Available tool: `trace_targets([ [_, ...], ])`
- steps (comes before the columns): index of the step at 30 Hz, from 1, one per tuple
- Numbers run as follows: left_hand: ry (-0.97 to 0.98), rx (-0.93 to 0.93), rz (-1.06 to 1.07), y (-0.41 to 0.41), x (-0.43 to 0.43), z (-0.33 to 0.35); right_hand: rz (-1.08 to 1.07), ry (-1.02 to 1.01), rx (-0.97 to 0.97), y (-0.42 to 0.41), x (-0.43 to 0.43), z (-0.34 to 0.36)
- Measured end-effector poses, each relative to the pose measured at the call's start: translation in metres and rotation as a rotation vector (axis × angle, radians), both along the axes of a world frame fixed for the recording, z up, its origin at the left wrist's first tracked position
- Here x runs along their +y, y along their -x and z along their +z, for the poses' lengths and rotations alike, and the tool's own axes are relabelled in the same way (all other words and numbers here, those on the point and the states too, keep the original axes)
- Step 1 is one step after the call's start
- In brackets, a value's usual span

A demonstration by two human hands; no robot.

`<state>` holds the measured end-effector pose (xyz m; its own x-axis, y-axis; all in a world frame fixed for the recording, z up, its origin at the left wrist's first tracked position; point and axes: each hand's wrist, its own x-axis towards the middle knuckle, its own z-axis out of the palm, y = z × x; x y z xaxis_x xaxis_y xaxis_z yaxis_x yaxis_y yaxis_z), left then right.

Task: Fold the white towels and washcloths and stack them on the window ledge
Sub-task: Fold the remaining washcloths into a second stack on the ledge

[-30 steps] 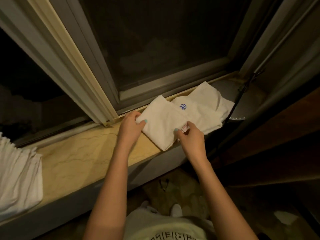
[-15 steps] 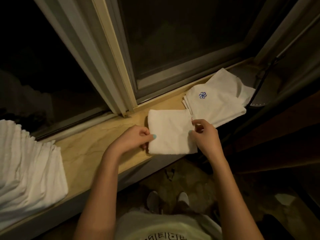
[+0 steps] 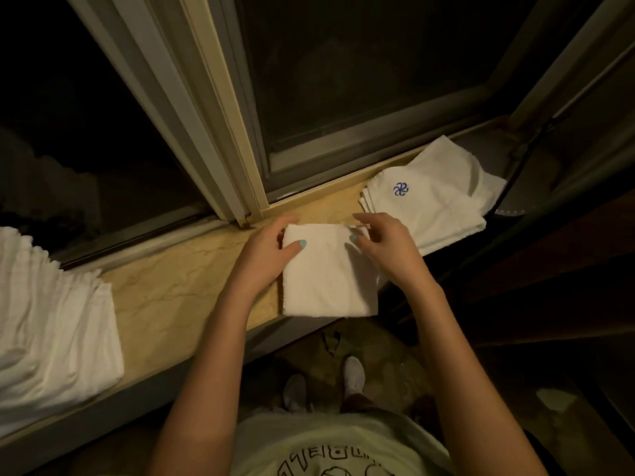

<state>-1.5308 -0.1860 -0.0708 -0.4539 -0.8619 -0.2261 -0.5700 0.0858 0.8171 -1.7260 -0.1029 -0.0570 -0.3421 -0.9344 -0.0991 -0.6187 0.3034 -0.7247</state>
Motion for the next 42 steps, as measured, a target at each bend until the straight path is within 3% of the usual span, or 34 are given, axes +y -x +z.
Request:
trace_targets([
  [9,-0.078,0.198,0.142,0.001,0.002,0.022,0.356,-0.126,-0.079,0.024,-0.029,-0.003],
  [14,-0.095,0.293,0.218,0.000,0.003,0.035,0.399,-0.188,-0.327,0.035,-0.025,0.010],
  [17,-0.092,0.252,0.203,0.001,0.005,0.038,0.400,-0.193,-0.349,0.044,-0.019,0.010],
  [26,-0.144,0.260,0.325,0.010,0.020,0.026,0.156,-0.105,-0.384,0.038,0.002,0.002],
  [30,-0.263,0.087,0.150,0.015,0.022,0.020,0.081,-0.099,-0.311,0.037,0.012,-0.001],
  [33,-0.283,0.097,0.065,0.013,0.022,0.021,-0.030,-0.085,-0.271,0.029,0.026,-0.005],
  [38,-0.227,0.026,-0.009,0.006,0.018,0.020,-0.287,-0.048,-0.444,0.014,0.043,-0.016],
  [42,-0.192,0.020,-0.044,0.006,0.014,0.019,-0.390,-0.006,-0.461,0.005,0.050,-0.020],
])
